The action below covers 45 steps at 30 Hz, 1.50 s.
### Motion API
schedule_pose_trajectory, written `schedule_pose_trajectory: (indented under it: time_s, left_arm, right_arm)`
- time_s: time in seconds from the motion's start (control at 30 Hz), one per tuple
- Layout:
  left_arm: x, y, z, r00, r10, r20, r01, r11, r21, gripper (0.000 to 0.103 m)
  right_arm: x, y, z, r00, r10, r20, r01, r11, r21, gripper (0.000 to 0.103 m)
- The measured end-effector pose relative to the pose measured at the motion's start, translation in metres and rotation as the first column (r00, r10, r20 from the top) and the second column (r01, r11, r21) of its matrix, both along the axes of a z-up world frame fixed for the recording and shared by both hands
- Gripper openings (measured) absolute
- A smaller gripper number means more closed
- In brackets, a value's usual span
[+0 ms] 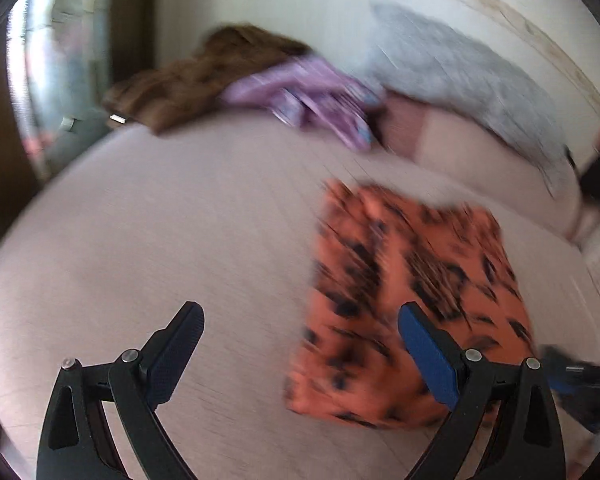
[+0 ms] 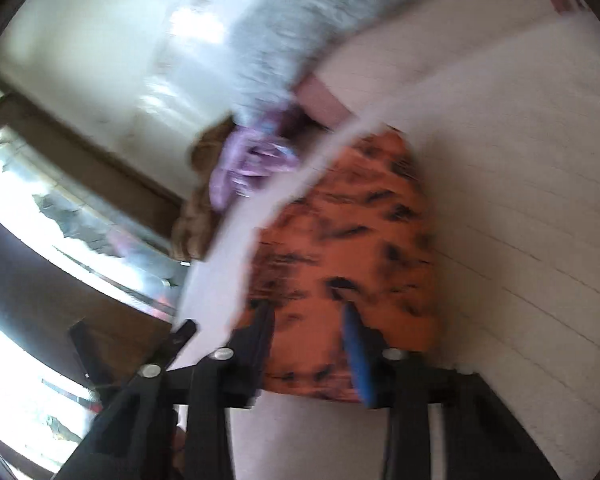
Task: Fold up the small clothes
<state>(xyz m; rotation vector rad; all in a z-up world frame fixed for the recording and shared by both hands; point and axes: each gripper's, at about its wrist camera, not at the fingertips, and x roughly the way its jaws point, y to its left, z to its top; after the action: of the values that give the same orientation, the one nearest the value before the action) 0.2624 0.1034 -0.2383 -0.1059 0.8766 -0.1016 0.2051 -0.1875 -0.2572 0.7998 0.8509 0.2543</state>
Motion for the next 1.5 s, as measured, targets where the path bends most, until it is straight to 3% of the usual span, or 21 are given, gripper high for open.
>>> schedule_pose_trajectory:
  time_s: [0.07, 0.1, 0.2, 0.3, 0.37, 0.43, 0.5, 0.57, 0.63, 0.7, 0.8, 0.87, 0.93, 1.07, 1.17, 1.23, 1.27, 1.37, 1.47, 1.5]
  left_arm:
    - [0.002, -0.014, -0.017, 0.996, -0.039, -0.078, 0.041, 0.999, 0.03, 0.062]
    - [0.003, -0.017, -0.025, 0.992, -0.06, -0.112, 0.062, 0.998, 0.013, 0.033]
    - [-0.004, -0.025, -0.021, 0.993, -0.094, -0.072, 0.098, 0.994, 0.041, 0.027]
    - [-0.003, -0.026, -0.018, 0.993, -0.092, -0.068, 0.095, 0.995, 0.034, 0.029]
    - [0.0, -0.024, -0.02, 0.994, -0.068, -0.088, 0.07, 0.997, 0.018, 0.039]
    - [0.005, -0.02, -0.019, 0.995, -0.028, -0.097, 0.029, 1.0, 0.007, 0.059]
    - [0.006, -0.018, -0.018, 0.996, -0.026, -0.087, 0.026, 1.0, -0.003, 0.061]
    - [0.01, -0.018, -0.02, 0.995, -0.038, -0.087, 0.037, 0.999, -0.021, 0.059]
    - [0.011, -0.019, -0.022, 0.993, -0.069, -0.092, 0.063, 0.996, -0.066, 0.027]
    - [0.009, -0.025, -0.02, 0.994, -0.083, -0.073, 0.08, 0.996, -0.036, 0.019]
    - [0.003, -0.038, -0.015, 0.993, -0.115, -0.033, 0.116, 0.993, 0.023, 0.014]
    - [-0.003, -0.041, -0.007, 0.991, -0.133, 0.007, 0.133, 0.991, 0.031, 0.013]
    - [-0.011, -0.037, 0.001, 0.989, -0.143, 0.039, 0.142, 0.989, 0.029, 0.012]
    - [-0.014, -0.031, -0.006, 0.989, -0.148, -0.011, 0.148, 0.989, 0.009, 0.011]
    - [-0.014, -0.037, -0.017, 0.987, -0.16, -0.028, 0.162, 0.984, 0.081, 0.011]
    - [-0.015, -0.038, -0.017, 0.986, -0.166, -0.022, 0.167, 0.98, 0.106, 0.012]
    - [-0.012, -0.035, -0.015, 0.987, -0.155, -0.034, 0.158, 0.985, 0.076, 0.013]
    - [-0.007, -0.026, -0.005, 0.993, -0.113, -0.03, 0.114, 0.993, 0.009, 0.018]
    - [-0.008, -0.026, 0.007, 0.996, -0.085, 0.03, 0.084, 0.996, 0.03, 0.023]
    - [-0.009, -0.027, 0.011, 0.995, -0.08, 0.052, 0.078, 0.996, 0.045, 0.029]
  right_arm:
    - [0.01, 0.003, -0.028, 0.994, 0.031, -0.101, -0.032, 0.999, -0.005, 0.028]
    - [0.014, 0.008, -0.041, 0.988, 0.054, -0.145, -0.058, 0.998, -0.021, 0.026]
    - [0.018, 0.017, -0.03, 0.988, 0.08, -0.131, -0.094, 0.99, -0.102, 0.026]
    - [0.029, 0.021, -0.008, 0.991, 0.101, -0.089, -0.113, 0.984, -0.14, 0.026]
    - [0.044, 0.016, 0.011, 0.996, 0.077, -0.041, -0.083, 0.981, -0.175, 0.026]
    - [0.07, 0.014, 0.021, 0.999, 0.035, -0.039, -0.042, 0.98, -0.192, 0.026]
    - [0.09, 0.007, 0.024, 1.0, -0.002, -0.031, -0.005, 0.977, -0.215, 0.026]
    - [0.122, 0.003, 0.017, 0.997, -0.034, -0.064, 0.017, 0.969, -0.247, 0.027]
    - [0.15, -0.003, -0.011, 0.987, -0.044, -0.156, 0.008, 0.976, -0.219, 0.028]
    - [0.169, 0.001, -0.041, 0.967, -0.01, -0.255, -0.046, 0.976, -0.211, 0.028]
    - [0.172, 0.015, -0.031, 0.972, 0.008, -0.233, -0.08, 0.95, -0.303, 0.027]
    - [0.17, 0.022, -0.019, 0.977, 0.035, -0.209, -0.098, 0.948, -0.303, 0.029]
    - [0.166, 0.027, 0.0, 0.986, 0.113, -0.121, -0.136, 0.968, -0.209, 0.029]
    - [0.176, 0.055, 0.022, 0.975, 0.223, -0.014, -0.223, 0.966, -0.129, 0.029]
    - [0.2, 0.085, 0.003, 0.953, 0.293, -0.078, -0.3, 0.948, -0.108, 0.029]
    - [0.221, 0.104, -0.042, 0.909, 0.338, -0.242, -0.363, 0.93, -0.064, 0.029]
    - [0.223, 0.104, -0.051, 0.919, 0.316, -0.234, -0.335, 0.941, -0.045, 0.029]
    - [0.22, 0.093, -0.041, 0.928, 0.295, -0.225, -0.307, 0.952, -0.018, 0.029]
    - [0.194, 0.076, -0.019, 0.943, 0.281, -0.176, -0.293, 0.955, -0.047, 0.03]
    - [0.181, 0.069, -0.014, 0.947, 0.281, -0.153, -0.29, 0.956, -0.037, 0.03]
